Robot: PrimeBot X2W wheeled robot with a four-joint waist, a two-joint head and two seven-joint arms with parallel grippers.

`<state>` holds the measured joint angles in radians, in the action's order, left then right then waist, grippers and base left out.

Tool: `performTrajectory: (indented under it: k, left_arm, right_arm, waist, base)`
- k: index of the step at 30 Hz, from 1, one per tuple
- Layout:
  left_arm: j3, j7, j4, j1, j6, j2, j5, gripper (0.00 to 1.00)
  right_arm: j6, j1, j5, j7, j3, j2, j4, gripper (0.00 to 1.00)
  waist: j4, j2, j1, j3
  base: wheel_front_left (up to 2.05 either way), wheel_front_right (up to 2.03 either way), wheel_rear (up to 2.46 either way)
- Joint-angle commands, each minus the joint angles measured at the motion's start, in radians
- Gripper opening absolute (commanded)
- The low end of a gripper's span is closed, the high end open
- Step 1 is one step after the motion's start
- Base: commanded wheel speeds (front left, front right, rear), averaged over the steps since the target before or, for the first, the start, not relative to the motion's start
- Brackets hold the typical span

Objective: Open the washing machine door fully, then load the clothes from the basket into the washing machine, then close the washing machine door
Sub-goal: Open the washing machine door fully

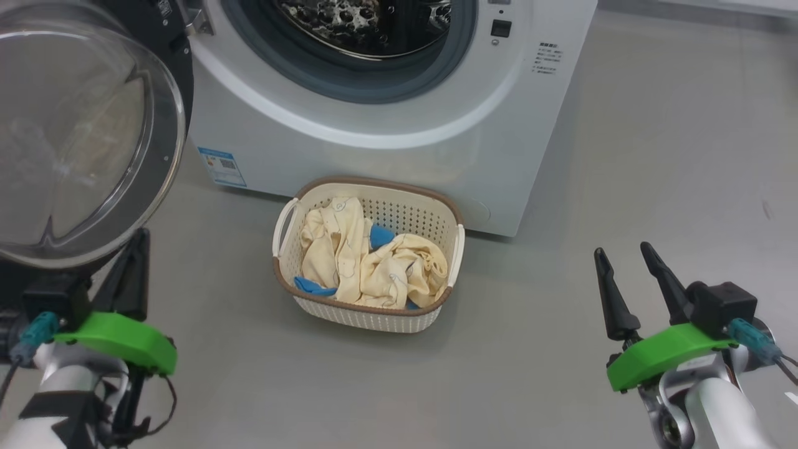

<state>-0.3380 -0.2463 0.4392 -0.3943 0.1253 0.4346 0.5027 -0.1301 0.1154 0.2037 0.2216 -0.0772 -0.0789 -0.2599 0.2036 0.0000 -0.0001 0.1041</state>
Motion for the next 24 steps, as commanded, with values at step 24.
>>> performTrajectory:
  k: [24]
  left_arm:
    - [-0.016,-0.001,-0.285,0.241,-0.138,-0.082,0.002,0.0]
  right_arm:
    - [-0.001,-0.04,0.032,0.033,-0.049,0.021,0.037,1.0]
  waist:
    - [-0.159,0.0,0.0001,-0.123]
  base:
    - [0.0,0.0,0.0]
